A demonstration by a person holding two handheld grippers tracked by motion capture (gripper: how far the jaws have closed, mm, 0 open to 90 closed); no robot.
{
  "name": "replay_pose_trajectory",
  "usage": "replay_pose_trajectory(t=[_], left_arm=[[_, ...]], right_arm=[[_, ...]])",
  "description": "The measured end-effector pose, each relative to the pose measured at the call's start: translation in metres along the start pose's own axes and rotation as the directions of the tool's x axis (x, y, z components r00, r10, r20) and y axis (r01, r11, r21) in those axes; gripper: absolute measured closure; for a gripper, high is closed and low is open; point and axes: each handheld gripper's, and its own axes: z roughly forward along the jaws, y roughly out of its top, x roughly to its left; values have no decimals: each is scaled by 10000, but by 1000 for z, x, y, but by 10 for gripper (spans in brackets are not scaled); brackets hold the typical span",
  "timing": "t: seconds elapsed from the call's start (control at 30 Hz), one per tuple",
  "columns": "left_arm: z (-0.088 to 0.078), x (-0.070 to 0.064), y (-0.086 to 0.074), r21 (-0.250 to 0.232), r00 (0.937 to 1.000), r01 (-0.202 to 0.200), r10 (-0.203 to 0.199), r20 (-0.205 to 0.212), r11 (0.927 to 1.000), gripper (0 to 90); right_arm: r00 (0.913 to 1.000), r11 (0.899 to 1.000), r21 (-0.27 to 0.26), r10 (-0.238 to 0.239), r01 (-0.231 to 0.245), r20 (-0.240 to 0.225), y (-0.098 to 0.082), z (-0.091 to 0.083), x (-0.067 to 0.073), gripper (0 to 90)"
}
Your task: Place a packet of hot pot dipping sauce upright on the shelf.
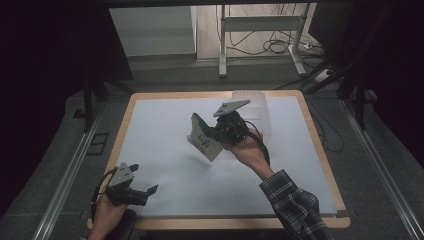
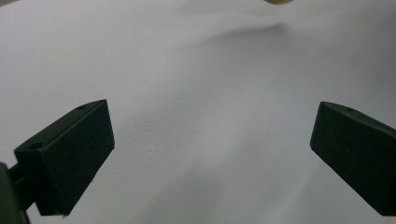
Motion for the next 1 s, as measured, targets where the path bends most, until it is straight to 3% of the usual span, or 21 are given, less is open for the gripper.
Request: replay_pose_trajectory(t=[0.63,1.0], left_arm=[[0,0,0,37,10000,18,-18,20,10000,0],[1,1,0,114,10000,24,-24,49,9999,0]], right_arm=[[9978,9997,-206,-84,98,653,25,-22,-36,897],[9911,9992,-377,-93,144,1330,38,-33,-65,897]])
